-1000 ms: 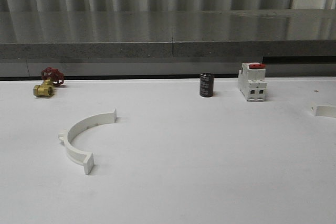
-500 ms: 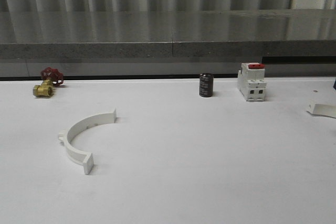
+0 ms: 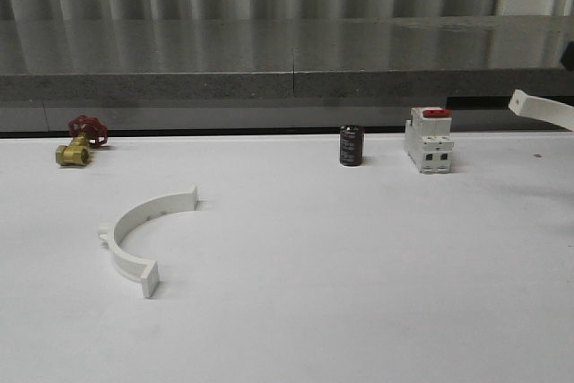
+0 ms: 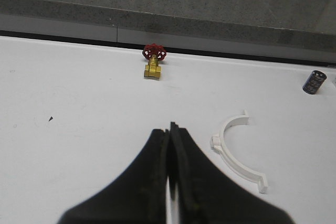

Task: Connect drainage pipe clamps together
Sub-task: 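Grasp the second clamp half's tab with the right gripper and lift, then carry the held half to the placed half and join their tabs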

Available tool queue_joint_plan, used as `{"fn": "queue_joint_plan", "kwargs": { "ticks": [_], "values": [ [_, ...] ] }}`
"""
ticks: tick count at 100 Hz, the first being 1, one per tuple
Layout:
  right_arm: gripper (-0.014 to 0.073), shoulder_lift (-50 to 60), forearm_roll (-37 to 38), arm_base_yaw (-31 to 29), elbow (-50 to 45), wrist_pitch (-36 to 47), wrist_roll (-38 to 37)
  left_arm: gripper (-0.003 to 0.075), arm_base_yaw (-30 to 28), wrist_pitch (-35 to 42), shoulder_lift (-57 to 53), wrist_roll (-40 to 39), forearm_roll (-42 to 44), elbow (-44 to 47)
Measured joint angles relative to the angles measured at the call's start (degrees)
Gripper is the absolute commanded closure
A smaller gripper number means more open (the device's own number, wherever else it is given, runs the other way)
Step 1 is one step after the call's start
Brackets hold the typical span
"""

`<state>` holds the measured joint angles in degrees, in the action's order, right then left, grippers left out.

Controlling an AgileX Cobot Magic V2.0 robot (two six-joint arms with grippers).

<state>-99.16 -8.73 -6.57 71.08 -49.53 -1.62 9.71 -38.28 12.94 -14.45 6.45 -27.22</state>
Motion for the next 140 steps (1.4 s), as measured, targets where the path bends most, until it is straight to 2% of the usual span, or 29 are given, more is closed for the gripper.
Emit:
{"fn": "queue_joint_plan", "kwargs": {
  "ticks": [31, 52, 74, 104, 140],
  "values": [
    [0.0580, 2.4, 9.5, 14.2, 0.0, -6.1, -22.1, 0.0741, 0.0, 0.0, 0.0, 0.0, 0.0, 0.0],
    [0.0580, 2.4, 11.1, 24.5, 0.0, -5.8, -35.7, 0.0741, 0.0, 0.0, 0.0, 0.0, 0.0, 0.0],
    [0.0580, 0.1, 17.7, 35.1, 1.5, -6.3, -51.7, 0.0741, 0.0, 0.0, 0.0, 0.0, 0.0, 0.0],
    [0.0576, -8.9, 19.8, 44.0, 13.3, -9.5, -56.7, 0.0741, 0.0, 0.0, 0.0, 0.0, 0.0, 0.0],
    [0.0576, -19.5, 18.4, 49.4, 21.6, -9.3, -59.8, 0.0741, 0.0, 0.0, 0.0, 0.0, 0.0, 0.0]
  ]
}}
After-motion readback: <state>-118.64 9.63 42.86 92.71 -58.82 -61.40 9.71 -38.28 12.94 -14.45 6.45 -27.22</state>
